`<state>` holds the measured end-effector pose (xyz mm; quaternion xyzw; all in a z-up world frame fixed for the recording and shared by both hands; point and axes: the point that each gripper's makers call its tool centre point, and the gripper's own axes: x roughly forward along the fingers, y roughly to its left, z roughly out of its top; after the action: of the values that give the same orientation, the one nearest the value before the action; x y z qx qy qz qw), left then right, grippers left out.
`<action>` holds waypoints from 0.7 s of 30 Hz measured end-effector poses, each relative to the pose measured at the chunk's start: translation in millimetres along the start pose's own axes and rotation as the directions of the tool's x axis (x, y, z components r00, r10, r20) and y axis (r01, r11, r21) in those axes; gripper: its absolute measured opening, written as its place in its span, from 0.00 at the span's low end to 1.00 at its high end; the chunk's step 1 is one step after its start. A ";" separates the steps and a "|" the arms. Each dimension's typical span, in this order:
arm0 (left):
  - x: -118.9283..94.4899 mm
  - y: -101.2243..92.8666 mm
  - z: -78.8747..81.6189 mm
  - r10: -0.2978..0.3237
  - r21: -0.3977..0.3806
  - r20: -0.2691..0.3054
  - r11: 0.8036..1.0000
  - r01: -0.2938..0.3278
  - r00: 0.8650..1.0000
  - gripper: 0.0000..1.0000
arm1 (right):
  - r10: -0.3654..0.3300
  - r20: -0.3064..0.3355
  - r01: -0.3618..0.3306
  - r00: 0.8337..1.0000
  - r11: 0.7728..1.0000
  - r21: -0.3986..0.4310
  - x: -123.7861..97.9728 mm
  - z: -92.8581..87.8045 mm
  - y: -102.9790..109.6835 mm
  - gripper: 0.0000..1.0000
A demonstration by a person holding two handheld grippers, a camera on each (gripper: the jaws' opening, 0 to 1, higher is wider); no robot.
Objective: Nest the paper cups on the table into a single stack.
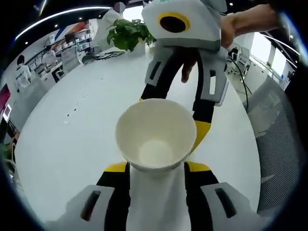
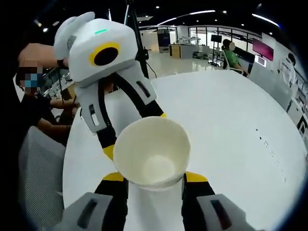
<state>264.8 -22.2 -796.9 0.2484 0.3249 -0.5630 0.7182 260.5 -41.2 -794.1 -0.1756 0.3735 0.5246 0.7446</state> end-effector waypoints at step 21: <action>-16.3 -6.9 -13.7 0.039 -0.058 -0.016 0.998 -0.039 0.999 0.60 | -0.060 0.042 0.054 0.997 0.988 0.145 -17.2 -11.3 7.2 0.69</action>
<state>253.0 -3.4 -793.7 0.2379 0.3417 -0.5373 0.7335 246.8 -57.0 -787.9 -0.1199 0.3877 0.4788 0.7785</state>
